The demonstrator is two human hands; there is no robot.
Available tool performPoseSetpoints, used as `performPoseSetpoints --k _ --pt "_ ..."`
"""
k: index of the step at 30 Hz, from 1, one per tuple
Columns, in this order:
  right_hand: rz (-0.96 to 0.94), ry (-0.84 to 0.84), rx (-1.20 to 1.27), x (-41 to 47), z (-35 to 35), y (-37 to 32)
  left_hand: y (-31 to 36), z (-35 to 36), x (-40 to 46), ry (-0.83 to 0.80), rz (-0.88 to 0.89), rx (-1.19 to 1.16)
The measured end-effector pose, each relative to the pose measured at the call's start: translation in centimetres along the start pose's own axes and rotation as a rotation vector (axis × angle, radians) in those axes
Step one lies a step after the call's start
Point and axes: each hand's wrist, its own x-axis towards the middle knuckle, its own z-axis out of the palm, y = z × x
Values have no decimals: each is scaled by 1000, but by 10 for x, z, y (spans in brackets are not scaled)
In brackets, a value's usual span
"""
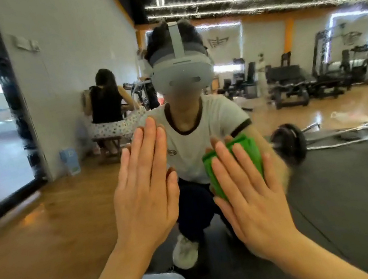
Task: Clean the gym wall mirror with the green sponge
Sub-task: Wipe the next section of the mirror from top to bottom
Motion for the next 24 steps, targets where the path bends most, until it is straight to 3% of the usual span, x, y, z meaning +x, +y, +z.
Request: performPoseSetpoints --k 2,4,9,11,16,19,21,24 --pt "-91 -68 -40 -42 3 -3 0 -1 0 -11 -2 -2" --pt "-153 -61 -77 -27 -2 11 1 -2 1 -24 -11 0" --pt "110 186 13 107 -28 53 3 -2 1 -13 -25 11" --pt "160 237 21 112 -26 51 3 -2 1 -9 -27 11" --pt "45 -30 -6 -34 -1 8 4 -3 1 -17 -30 6" --pt "-66 -83 -36 -48 -4 18 7 -6 1 -35 -45 -1" --pt "-27 4 -7 3 -15 38 16 -6 3 -43 -7 -3" --pt "180 199 45 87 -32 67 36 1 17 -22 43 -38"
